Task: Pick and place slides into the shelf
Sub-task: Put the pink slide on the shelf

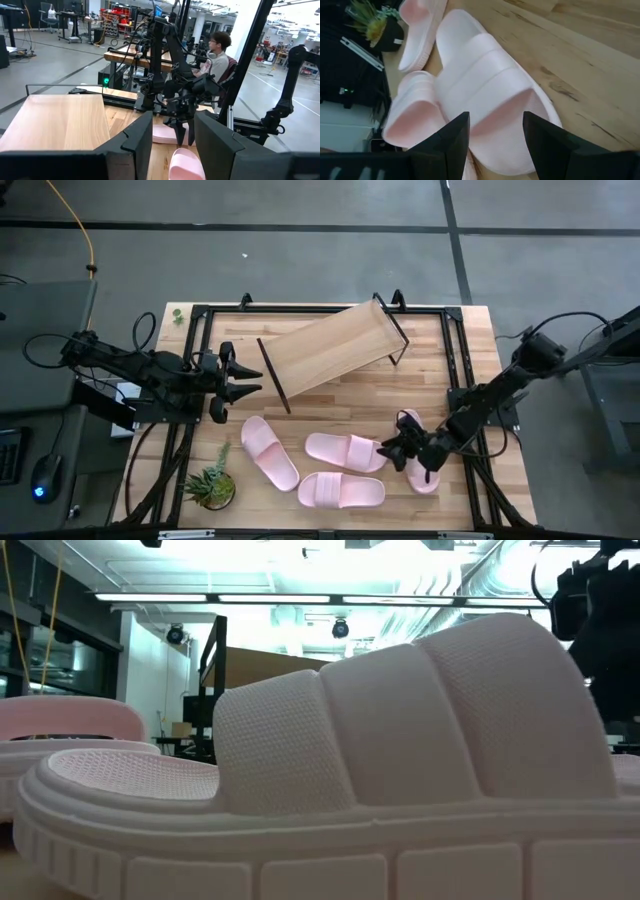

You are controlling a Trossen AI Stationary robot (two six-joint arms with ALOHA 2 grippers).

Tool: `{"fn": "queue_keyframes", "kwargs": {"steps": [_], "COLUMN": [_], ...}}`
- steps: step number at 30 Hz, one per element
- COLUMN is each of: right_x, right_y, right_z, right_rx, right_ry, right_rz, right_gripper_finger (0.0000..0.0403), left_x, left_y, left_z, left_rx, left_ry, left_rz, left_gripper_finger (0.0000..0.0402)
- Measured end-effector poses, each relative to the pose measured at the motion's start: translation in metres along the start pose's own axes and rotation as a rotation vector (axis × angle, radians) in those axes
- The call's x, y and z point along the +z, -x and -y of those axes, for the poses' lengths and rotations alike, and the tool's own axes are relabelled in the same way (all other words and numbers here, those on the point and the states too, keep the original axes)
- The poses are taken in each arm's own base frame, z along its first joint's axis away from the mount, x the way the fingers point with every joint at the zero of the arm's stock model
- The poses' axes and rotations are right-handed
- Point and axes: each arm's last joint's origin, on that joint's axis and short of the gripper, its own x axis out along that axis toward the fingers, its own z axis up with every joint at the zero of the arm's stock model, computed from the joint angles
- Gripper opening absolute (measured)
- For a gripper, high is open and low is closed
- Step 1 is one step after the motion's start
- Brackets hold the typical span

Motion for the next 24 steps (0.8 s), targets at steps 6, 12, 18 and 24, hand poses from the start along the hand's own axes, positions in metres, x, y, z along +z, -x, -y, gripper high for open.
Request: {"fn": "queue_keyframes", "kwargs": {"steps": [6, 12, 18, 24], "right_x": [-0.009, -0.011, -0.006, 0.001], "right_y": [-0.021, -0.037, -0.04, -0.044], "right_z": [0.003, -0.003, -0.011, -0.009], "right_rx": [0.005, 0.008, 0.045, 0.034], "right_ry": [-0.014, 0.037, 0.029, 0.041], "right_rz": [-0.035, -0.045, -0.045, -0.034], "right_gripper_finger": [0.0177, 0.0177, 0.0177, 0.0177], "left_x": [0.0, 0.0, 0.0, 0.0], "left_y": [0.0, 0.0, 0.0, 0.0], "left_z": [0.0, 0.0, 0.0, 0.0], "left_rx": [0.0, 0.0, 0.0, 0.0], "left_ry": [0.0, 0.0, 0.001, 0.0], "left_rz": [0.0, 0.0, 0.0, 0.0], "left_gripper_finger": [0.0129, 0.0129, 0.0129, 0.0129]}}
